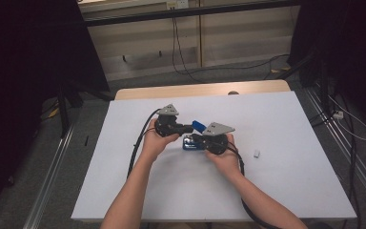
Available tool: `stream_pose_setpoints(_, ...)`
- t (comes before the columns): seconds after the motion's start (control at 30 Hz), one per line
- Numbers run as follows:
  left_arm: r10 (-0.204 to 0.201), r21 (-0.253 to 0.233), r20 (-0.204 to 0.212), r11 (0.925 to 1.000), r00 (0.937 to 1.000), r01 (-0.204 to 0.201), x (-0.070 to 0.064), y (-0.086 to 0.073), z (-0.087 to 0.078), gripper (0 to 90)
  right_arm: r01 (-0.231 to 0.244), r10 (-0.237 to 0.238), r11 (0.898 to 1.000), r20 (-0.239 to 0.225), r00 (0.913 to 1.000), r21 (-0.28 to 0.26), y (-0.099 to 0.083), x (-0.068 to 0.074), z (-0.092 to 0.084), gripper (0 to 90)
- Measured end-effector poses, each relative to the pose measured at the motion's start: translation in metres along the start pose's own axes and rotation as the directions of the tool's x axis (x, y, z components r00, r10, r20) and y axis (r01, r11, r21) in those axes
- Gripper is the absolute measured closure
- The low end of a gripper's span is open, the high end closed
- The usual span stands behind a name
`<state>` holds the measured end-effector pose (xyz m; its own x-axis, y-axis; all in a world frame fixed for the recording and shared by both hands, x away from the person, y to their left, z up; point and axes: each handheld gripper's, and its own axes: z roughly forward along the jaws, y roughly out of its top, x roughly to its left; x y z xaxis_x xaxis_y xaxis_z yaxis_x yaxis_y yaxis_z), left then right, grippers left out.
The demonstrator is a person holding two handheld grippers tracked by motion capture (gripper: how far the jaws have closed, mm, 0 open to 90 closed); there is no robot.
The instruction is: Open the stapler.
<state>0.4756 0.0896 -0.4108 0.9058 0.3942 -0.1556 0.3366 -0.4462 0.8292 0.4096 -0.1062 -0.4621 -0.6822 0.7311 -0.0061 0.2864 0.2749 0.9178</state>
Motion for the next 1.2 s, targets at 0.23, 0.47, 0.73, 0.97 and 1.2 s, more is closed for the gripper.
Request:
stream_pose_setpoints(0.23, 0.003, 0.001, -0.008, 1.0, 1.0, -0.003, 0.002, 0.0, -0.003, 90.0, 0.005, -0.004, 1.0, 0.05, 0.9987, -0.017, 0.003, 0.003, 0.003, 90.0)
stream_pose_setpoints(0.47, 0.007, 0.006, -0.011, 1.0, 0.9999, -0.007, 0.003, -0.003, -0.002, 89.4, 0.003, 0.002, 0.999, 0.088, 0.9961, -0.052, 0.0, 0.008, 0.005, 90.0)
stream_pose_setpoints(0.73, -0.027, -0.001, -0.023, 0.9996, 0.9994, 0.027, 0.01, -0.012, -0.003, 90.0, 0.014, -0.009, 0.998, 0.095, 0.9955, -0.054, 0.0, 0.01, 0.005, 90.0)
stream_pose_setpoints(0.97, -0.035, 0.046, -0.029, 0.9983, 0.999, 0.036, 0.012, -0.023, 0.002, 90.0, 0.023, -0.018, 0.998, 0.104, 0.9944, -0.051, 0.0, 0.01, 0.005, 90.0)
stream_pose_setpoints(1.2, -0.011, 0.061, -0.046, 0.998, 0.9989, 0.014, 0.009, -0.023, 0.003, 90.0, 0.035, -0.028, 0.998, 0.124, 0.9919, -0.054, 0.0, 0.011, 0.005, 90.0)
